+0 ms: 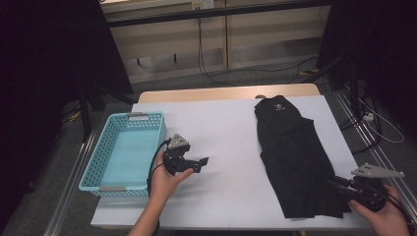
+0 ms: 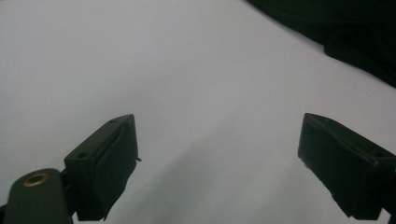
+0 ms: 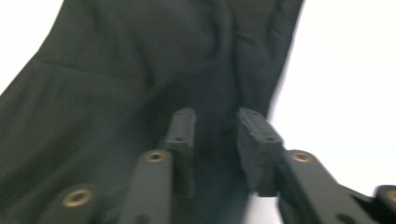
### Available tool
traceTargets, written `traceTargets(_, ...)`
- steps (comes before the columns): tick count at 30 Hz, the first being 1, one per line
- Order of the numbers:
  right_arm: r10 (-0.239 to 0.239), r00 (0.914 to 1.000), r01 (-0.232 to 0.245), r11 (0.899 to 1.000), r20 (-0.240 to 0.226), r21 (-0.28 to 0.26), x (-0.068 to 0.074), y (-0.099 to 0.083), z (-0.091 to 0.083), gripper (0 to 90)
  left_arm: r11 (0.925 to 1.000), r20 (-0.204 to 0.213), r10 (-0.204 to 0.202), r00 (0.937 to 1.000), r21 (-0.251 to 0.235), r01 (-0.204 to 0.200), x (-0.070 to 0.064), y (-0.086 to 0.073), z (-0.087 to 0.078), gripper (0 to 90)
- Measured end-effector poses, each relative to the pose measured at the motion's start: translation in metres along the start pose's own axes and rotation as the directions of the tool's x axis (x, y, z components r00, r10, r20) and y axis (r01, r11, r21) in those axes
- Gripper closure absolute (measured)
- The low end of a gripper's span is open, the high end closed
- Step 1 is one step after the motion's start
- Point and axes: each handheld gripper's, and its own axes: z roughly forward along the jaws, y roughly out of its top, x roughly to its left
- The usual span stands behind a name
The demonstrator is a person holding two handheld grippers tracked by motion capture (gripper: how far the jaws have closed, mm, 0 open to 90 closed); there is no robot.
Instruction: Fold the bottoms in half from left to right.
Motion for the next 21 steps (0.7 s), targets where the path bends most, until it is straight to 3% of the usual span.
traceTargets(5, -0.041, 0.9991, 0.041, 0.999, -0.009, -0.016, 0.015, 0.023, 0.019, 48.3, 1.0, -0.005, 0.001, 1.0, -0.001, -0.001, 0.001, 0.0, -0.001, 12.0)
traceTargets(10, -0.028, 0.9991, 0.028, 0.999, -0.031, -0.019, 0.026, 0.046, 0.046, 40.0, 0.9999, -0.009, 0.011, 0.9999, 0.007, -0.011, 0.002, 0.0, -0.003, 11.8)
traceTargets(16, -0.012, 0.9988, 0.011, 1.0, -0.048, -0.027, 0.038, 0.072, 0.073, 34.0, 0.9998, -0.005, 0.01, 0.9999, 0.016, -0.01, 0.002, -0.001, -0.002, 11.5)
traceTargets(21, -0.035, 0.9983, 0.034, 0.999, -0.047, -0.034, 0.051, 0.095, 0.094, 31.4, 0.9999, -0.003, 0.005, 1.0, 0.016, -0.005, 0.001, -0.002, -0.001, 11.4)
